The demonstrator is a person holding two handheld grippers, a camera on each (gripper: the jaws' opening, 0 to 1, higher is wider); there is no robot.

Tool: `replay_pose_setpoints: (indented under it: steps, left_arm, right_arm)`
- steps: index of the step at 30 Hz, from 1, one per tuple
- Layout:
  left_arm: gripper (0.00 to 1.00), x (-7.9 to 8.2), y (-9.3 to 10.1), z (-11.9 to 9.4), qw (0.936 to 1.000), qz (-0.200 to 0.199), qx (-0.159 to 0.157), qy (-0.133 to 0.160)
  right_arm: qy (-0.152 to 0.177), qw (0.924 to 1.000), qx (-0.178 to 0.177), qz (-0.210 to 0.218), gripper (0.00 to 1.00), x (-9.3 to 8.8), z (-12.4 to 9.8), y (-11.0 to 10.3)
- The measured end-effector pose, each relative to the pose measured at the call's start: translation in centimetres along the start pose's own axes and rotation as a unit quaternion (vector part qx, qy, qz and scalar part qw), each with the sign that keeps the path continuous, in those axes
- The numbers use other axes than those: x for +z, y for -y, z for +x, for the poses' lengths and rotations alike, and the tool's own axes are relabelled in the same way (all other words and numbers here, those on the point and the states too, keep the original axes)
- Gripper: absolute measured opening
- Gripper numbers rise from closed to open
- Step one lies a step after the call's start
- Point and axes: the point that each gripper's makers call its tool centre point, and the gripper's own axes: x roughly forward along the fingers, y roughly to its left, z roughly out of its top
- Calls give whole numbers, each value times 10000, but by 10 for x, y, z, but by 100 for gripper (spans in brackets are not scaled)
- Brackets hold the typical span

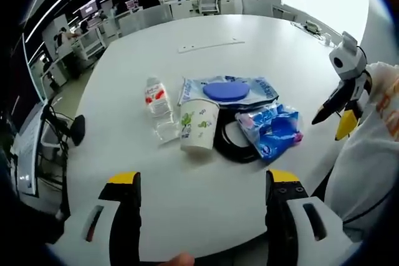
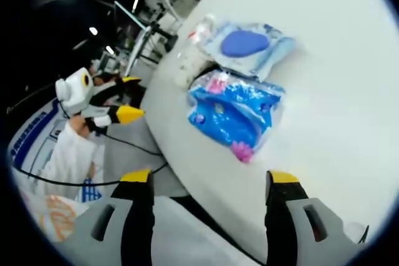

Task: Arrange the tabletop items into an orderly group along one side of the table until the central work area is clear of visible clutter.

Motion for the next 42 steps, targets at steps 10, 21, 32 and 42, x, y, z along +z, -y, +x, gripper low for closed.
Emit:
replay_pose_setpoints:
  steps: [10, 21, 32, 42]
  left_arm:
    - [84, 1, 0, 1, 10000, 33, -29, -32]
    - [83, 7, 4, 6, 9999, 108, -88, -34]
    - [83, 13, 18, 15, 9995, 226, -233, -53]
    - [79, 26, 46, 32, 9987, 33, -479, 160]
  right_arm:
    - [7, 10000, -48, 21, 74, 0, 0, 2]
    - [-30, 10000, -20, 83, 74, -4, 0, 3]
    - [-2, 9998, -4, 191, 73, -2, -1, 6]
    - [64, 9994, -6, 332, 71, 2, -2, 12]
